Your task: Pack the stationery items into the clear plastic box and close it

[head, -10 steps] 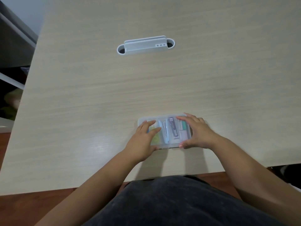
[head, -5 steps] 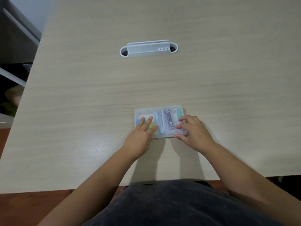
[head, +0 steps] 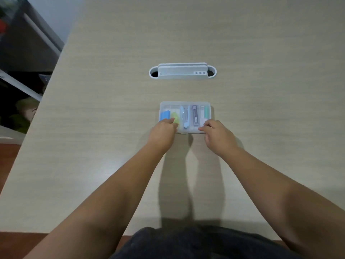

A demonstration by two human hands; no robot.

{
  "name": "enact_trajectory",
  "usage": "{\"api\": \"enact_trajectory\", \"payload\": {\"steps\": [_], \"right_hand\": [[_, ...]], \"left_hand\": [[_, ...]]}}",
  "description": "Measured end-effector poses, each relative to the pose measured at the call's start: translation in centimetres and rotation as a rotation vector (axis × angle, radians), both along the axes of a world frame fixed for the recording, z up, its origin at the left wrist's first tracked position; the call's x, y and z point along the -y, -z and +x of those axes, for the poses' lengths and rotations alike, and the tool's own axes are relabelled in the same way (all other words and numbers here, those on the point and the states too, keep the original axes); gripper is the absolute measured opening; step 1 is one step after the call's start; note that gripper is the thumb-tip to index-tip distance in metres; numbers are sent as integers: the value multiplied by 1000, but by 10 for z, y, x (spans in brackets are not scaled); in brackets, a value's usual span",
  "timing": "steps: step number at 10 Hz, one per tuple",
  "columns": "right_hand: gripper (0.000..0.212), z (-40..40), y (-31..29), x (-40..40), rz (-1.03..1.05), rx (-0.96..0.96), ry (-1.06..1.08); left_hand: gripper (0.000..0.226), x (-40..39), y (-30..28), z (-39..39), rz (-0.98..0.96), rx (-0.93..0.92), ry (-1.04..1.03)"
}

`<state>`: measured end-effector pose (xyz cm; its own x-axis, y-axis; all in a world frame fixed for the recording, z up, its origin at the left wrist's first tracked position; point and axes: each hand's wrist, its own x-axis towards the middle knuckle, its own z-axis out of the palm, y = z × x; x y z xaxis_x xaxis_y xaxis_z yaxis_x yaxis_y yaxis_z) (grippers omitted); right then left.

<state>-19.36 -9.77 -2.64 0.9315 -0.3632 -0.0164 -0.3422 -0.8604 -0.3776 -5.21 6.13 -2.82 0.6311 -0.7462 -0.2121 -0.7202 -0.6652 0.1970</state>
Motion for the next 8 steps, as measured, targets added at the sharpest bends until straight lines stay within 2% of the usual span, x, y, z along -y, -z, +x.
{"api": "enact_trajectory", "payload": {"steps": [6, 7, 8], "right_hand": [[44, 48, -4, 25, 69, -143, 44], [46, 50, -6, 27, 106, -185, 37], [52, 39, -15, 27, 175, -151, 63]], "left_hand": [[30, 28, 0, 41, -19, 43, -16], [35, 27, -1, 43, -4, 18, -20], [47, 23, -16, 34, -37, -112, -49]]}}
